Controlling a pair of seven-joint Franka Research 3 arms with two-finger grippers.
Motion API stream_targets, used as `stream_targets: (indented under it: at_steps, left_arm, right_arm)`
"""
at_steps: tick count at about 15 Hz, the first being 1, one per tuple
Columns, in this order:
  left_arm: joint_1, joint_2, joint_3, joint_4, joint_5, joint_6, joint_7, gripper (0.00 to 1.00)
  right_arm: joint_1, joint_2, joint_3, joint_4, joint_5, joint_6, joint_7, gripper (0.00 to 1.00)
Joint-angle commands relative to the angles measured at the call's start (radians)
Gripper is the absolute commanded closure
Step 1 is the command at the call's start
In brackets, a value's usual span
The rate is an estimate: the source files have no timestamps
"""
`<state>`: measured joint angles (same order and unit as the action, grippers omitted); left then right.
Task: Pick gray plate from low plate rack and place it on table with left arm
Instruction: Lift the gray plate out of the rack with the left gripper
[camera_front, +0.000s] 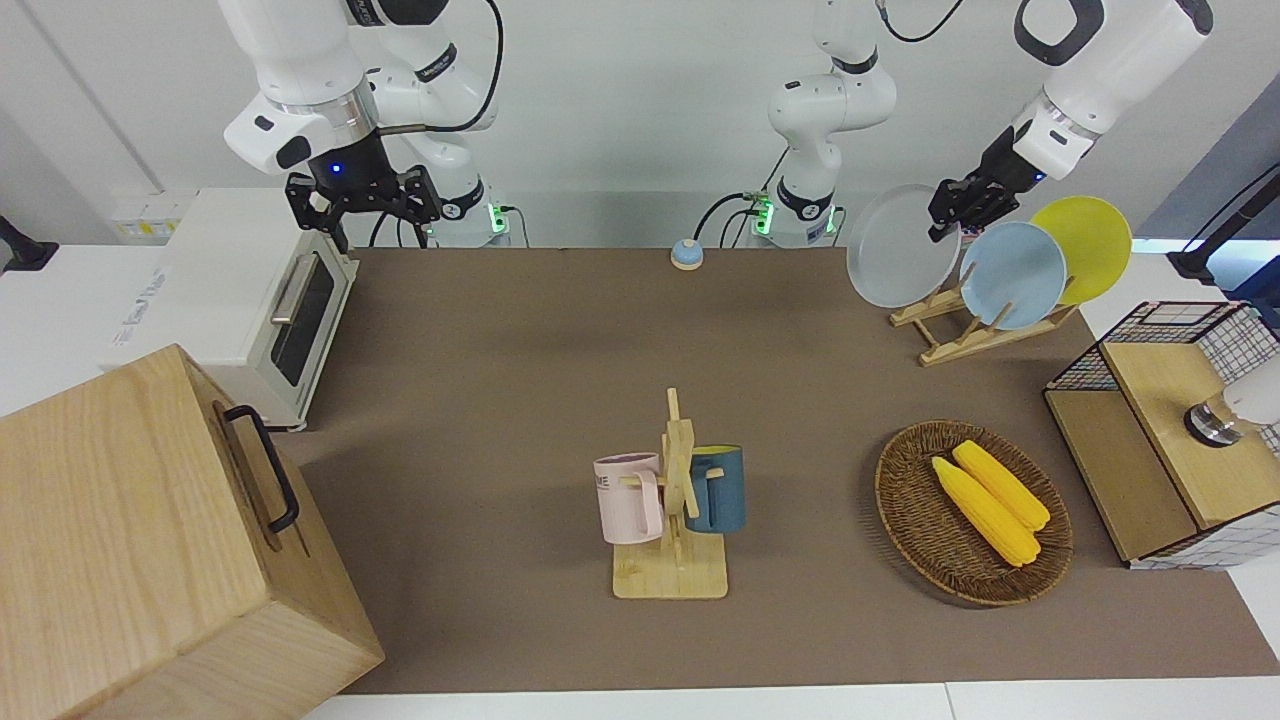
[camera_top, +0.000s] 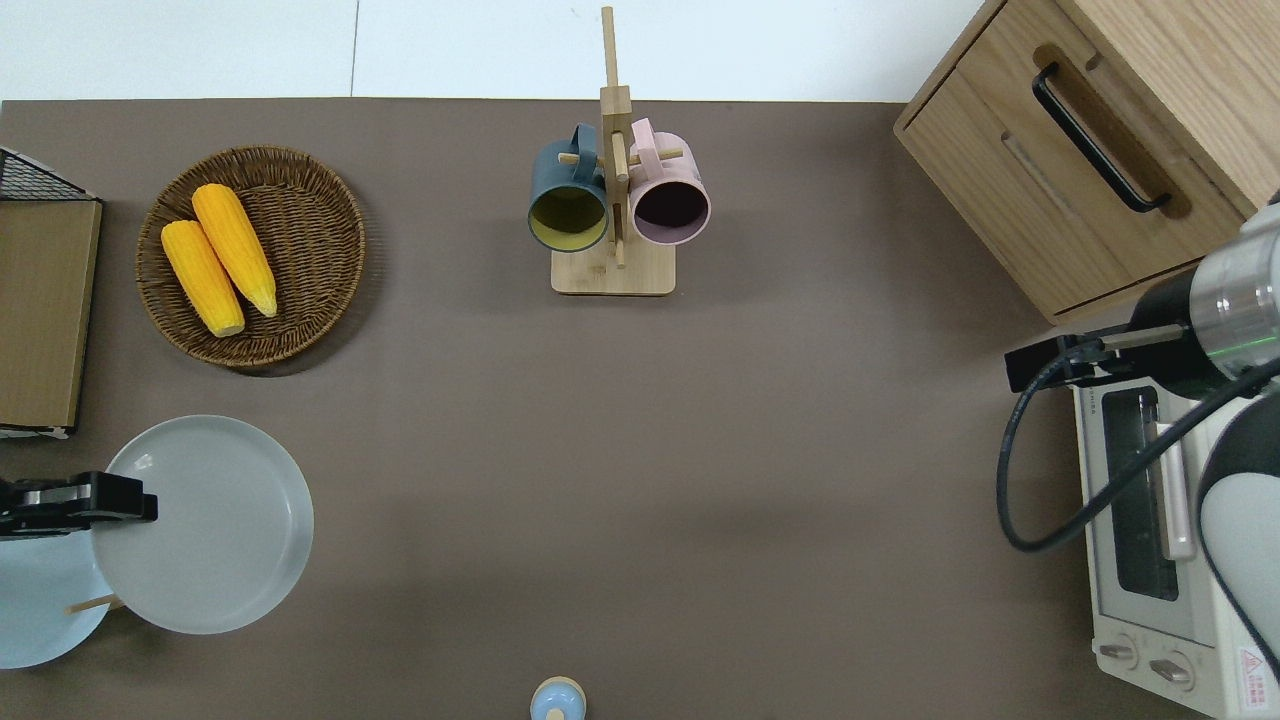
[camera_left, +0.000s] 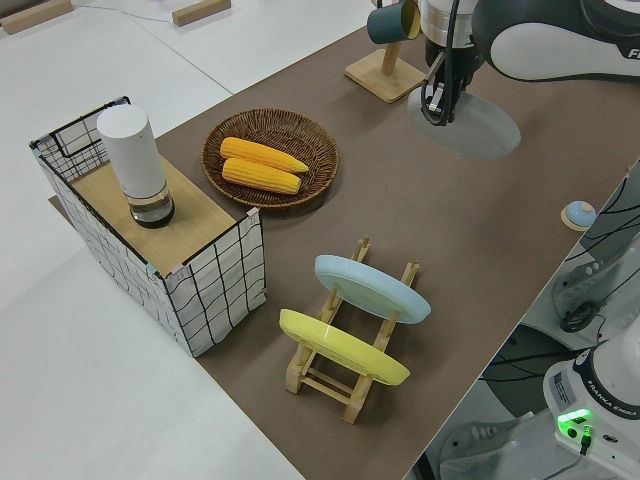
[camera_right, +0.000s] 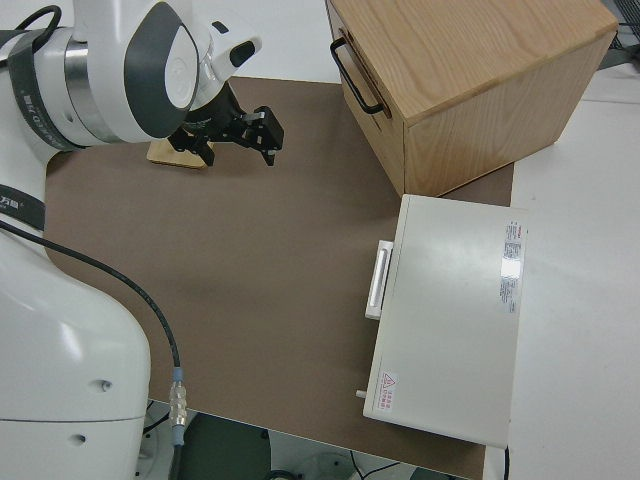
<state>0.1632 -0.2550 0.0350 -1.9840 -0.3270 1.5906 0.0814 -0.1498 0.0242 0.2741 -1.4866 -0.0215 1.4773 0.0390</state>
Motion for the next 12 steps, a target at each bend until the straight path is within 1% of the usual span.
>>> stream_targets:
  at_steps: [1,5,8,12]
  left_arm:
    - [-0.016,0.019,0.003,-0.022,-0.092,-0.006,-0.011,1.0]
    - [-0.024,0.046,0.003,-0.055,-0.184,0.019,0.003,1.0]
    - [-0.065,0.063,0.003,-0.094,-0.187,0.064,0.018,1.0]
    - [-0.073,0.068,0.003,-0.168,-0.234,0.129,0.093,1.0]
  right_arm:
    - [-0.02,-0.001,0.019,0.009,-0.002,-0.015,0.013,0.017]
    - [-0.02,-0.001,0.019,0.009,-0.002,-0.015,0.013,0.017]
    - [-0.02,-0.003,0.019,0.009,-0.002,-0.015,0.013,0.017]
    - [-0.02,-0.003,0.019,0.009,-0.002,-0.015,0.013,0.017]
